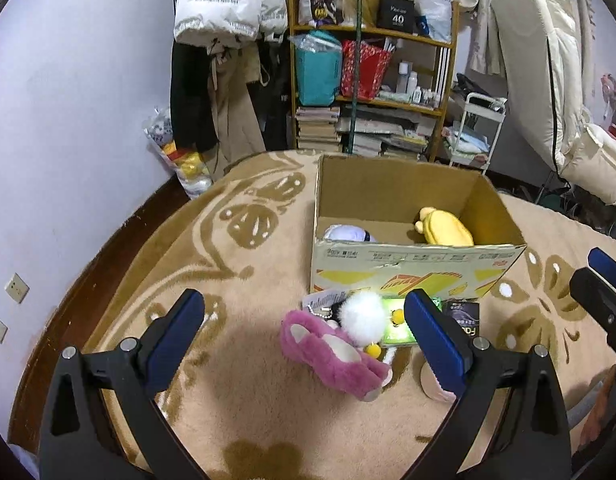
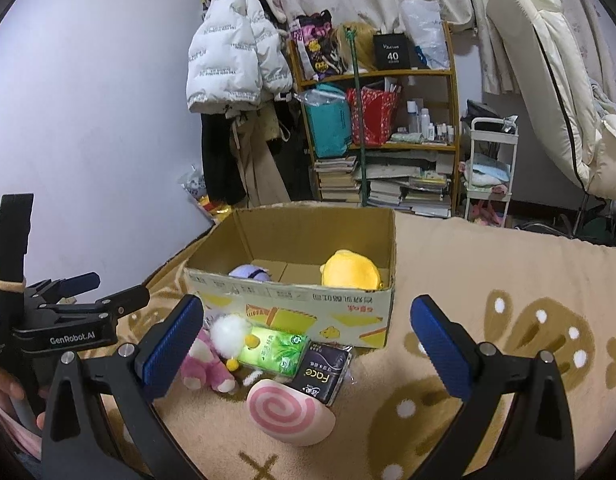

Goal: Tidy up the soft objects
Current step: 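Move both open tools back toward the remaining toys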

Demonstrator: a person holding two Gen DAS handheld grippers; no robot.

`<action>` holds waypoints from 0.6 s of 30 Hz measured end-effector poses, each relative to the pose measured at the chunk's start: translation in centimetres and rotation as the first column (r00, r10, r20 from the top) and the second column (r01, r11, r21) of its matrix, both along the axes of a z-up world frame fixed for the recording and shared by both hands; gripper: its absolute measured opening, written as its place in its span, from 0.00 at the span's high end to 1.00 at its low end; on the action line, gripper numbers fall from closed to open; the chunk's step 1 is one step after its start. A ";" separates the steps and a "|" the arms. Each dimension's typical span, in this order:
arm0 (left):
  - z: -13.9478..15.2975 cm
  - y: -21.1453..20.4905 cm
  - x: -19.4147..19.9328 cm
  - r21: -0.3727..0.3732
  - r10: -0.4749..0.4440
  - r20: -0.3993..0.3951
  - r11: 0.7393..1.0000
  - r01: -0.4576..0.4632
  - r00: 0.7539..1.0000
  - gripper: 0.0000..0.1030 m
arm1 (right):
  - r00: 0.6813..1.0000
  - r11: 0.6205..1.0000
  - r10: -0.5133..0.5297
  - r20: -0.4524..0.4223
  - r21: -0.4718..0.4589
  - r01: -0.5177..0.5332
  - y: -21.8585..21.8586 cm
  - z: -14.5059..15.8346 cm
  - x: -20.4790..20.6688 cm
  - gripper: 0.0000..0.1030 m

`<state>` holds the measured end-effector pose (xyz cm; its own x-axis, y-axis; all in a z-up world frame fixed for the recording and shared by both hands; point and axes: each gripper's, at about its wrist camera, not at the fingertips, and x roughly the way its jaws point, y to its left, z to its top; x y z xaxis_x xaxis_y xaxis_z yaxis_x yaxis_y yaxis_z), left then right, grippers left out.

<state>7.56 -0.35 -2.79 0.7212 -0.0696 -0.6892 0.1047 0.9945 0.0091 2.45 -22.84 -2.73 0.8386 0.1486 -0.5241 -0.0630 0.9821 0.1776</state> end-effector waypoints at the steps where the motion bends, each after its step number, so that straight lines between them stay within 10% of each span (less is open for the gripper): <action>1: -0.3 0.0 0.3 0.004 0.002 -0.008 1.000 -0.002 1.000 0.04 | 1.000 1.000 -0.002 -0.006 -0.003 0.002 0.1 -0.3 0.3 0.00; 18: -5.7 -1.3 4.2 0.028 -0.016 -0.189 0.999 0.022 0.982 0.04 | 0.986 0.999 -0.003 -0.166 -0.046 -0.005 1.6 -5.2 4.1 0.00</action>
<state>11.75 -1.65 -8.47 0.5767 -0.0592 -0.8148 0.1264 0.9918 0.0174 6.51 -21.24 -7.96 0.7394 0.1223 -0.6621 -0.0377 0.9893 0.1406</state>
